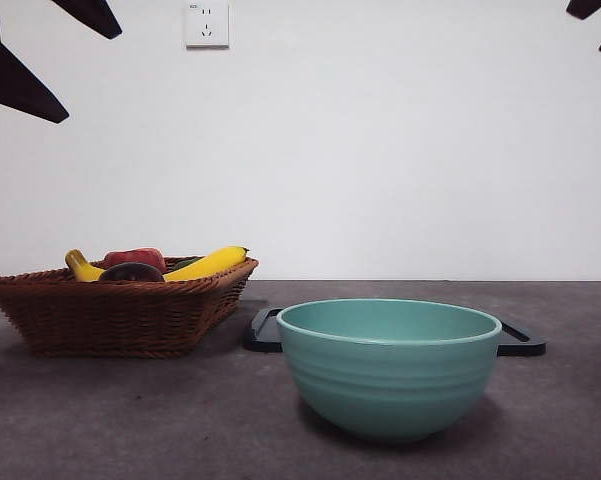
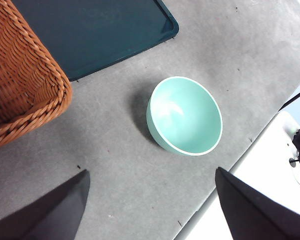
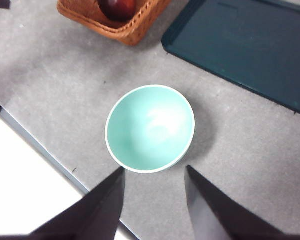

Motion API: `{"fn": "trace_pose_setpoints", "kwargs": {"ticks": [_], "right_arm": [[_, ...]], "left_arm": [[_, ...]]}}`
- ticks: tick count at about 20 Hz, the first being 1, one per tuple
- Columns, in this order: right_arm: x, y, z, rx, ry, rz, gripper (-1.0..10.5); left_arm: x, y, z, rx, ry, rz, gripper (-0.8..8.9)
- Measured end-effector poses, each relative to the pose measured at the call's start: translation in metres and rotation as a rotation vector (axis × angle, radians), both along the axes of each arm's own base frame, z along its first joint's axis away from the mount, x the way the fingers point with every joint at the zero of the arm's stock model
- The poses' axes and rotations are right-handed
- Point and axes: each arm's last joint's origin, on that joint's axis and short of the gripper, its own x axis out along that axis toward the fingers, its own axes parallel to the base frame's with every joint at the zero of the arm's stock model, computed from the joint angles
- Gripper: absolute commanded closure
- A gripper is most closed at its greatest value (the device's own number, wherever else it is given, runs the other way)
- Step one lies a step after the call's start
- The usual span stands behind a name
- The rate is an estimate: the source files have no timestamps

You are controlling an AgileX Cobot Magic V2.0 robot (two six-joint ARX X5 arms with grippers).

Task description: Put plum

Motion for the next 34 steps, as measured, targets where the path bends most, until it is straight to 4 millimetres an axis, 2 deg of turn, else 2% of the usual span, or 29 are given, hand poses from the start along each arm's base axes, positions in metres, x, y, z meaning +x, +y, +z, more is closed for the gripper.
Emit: {"fn": "trace_pose_setpoints", "kwargs": {"ticks": [8,10,12,13,34], "right_arm": [[0.0002,0.0002,-0.0002,-0.001,0.002,0.000,7.6],[0.0002,0.0002,-0.0002,-0.001,0.002,0.000,7.6],[0.0002,0.0001,-0.0002,-0.001,0.002,-0.001,9.3],[0.0002,0.0001,-0.0003,-0.002,0.002,0.000,9.4],[0.0012,0.0006,0.0010,0.005,-0.014,-0.006,9.4]], "left_arm": [[0.0000,0.0000,0.0000,0.000,0.000,0.000,4.25],[0.0000,0.0000,0.0000,0.000,0.000,0.000,5.53],[0.0000,0.0000,0.0000,0.000,0.000,0.000,7.38],[0.0000,0.0000,0.0000,0.000,0.000,0.000,8.09],[-0.0023,0.0022,0.0029,0.006,-0.036,0.002,8.06]]}}
